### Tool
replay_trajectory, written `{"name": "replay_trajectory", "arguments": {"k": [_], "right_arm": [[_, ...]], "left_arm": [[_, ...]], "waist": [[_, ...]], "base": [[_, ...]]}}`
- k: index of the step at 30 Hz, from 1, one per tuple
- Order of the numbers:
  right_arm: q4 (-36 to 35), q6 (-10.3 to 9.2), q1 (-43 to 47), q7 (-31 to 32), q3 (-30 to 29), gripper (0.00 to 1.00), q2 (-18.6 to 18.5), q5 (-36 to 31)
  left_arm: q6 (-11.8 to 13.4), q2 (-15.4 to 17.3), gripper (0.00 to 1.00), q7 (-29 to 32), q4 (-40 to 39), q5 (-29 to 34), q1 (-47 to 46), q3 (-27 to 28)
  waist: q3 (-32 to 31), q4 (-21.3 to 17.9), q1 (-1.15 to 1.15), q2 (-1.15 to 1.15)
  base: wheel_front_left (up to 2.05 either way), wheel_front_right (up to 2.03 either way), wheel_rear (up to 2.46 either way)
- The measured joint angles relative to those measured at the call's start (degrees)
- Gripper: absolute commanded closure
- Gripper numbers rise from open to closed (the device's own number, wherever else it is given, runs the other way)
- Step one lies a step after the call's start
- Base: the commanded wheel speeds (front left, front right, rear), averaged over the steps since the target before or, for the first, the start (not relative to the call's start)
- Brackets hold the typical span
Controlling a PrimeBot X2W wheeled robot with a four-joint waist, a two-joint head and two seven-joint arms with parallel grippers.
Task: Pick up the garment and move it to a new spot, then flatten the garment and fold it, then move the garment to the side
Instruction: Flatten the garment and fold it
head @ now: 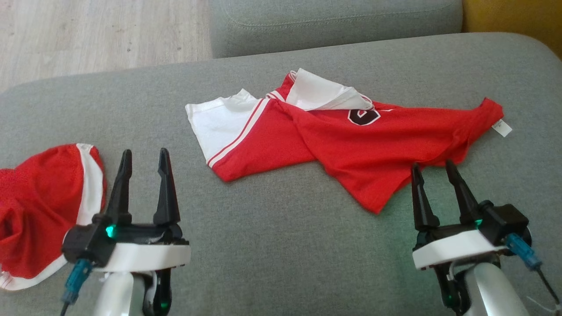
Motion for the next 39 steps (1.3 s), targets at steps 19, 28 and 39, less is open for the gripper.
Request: {"name": "replay_trajectory", "arguments": {"k": [19, 28, 39], "right_arm": [[14.6, 0.00, -4.5, 7.6, 6.5, 0.00, 0.0, -9.8], [22.6, 0.01, -8.7, 8.9, 5.1, 0.00, 0.0, -11.3], [25.3, 0.04, -10.8, 6.2, -0.8, 1.00, 0.1, -10.2]], "left_arm": [[0.0, 0.0, 0.00, 0.0, 0.1, 0.0, 0.1, -1.9], [0.0, 0.0, 0.00, 0.0, 0.3, 0.0, -0.1, -2.0], [0.0, 0.0, 0.00, 0.0, 0.3, 0.0, -0.1, -1.3]], "waist": [[2.2, 3.8, 0.01, 0.00], [3.4, 5.5, 0.01, 0.00], [3.1, 2.5, 0.01, 0.00]], "base": [[0.00, 0.00, 0.00], [0.00, 0.00, 0.00], [0.00, 0.00, 0.00]]}}
